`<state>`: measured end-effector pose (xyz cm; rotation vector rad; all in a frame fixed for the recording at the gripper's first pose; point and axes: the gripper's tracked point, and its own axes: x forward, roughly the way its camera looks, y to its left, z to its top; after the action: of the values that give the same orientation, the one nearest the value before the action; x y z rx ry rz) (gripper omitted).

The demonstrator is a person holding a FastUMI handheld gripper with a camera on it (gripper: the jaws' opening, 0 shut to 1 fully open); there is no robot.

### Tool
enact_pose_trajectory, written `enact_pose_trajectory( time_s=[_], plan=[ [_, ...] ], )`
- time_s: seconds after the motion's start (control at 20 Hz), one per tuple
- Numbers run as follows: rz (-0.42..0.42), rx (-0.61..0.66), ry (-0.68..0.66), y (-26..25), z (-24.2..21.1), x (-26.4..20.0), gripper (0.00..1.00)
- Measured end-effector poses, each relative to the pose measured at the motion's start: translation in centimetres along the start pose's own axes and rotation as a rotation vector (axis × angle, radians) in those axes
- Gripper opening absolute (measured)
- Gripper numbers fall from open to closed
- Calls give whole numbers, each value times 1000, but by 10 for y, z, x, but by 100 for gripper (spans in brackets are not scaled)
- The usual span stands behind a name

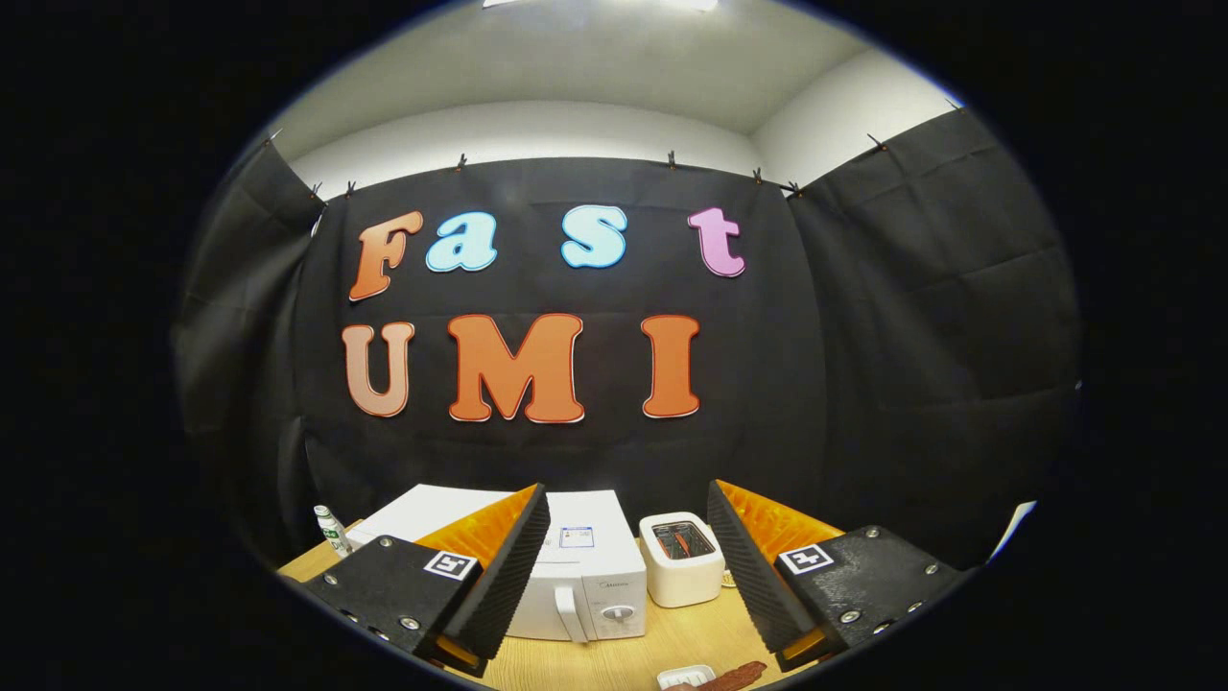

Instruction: Open the microwave, put the food inside, and close the microwave door.

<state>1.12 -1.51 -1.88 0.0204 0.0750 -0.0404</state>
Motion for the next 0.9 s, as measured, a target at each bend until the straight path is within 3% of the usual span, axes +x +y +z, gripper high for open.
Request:
enact_pose_trajectory(
  time_s=[0.3,0.6,0.9],
  plan=[
    [39,37,106,21,-44,17,98],
    [81,79,281,50,-135,27,98],
    [50,46,411,59,-221,41,95]
  ],
)
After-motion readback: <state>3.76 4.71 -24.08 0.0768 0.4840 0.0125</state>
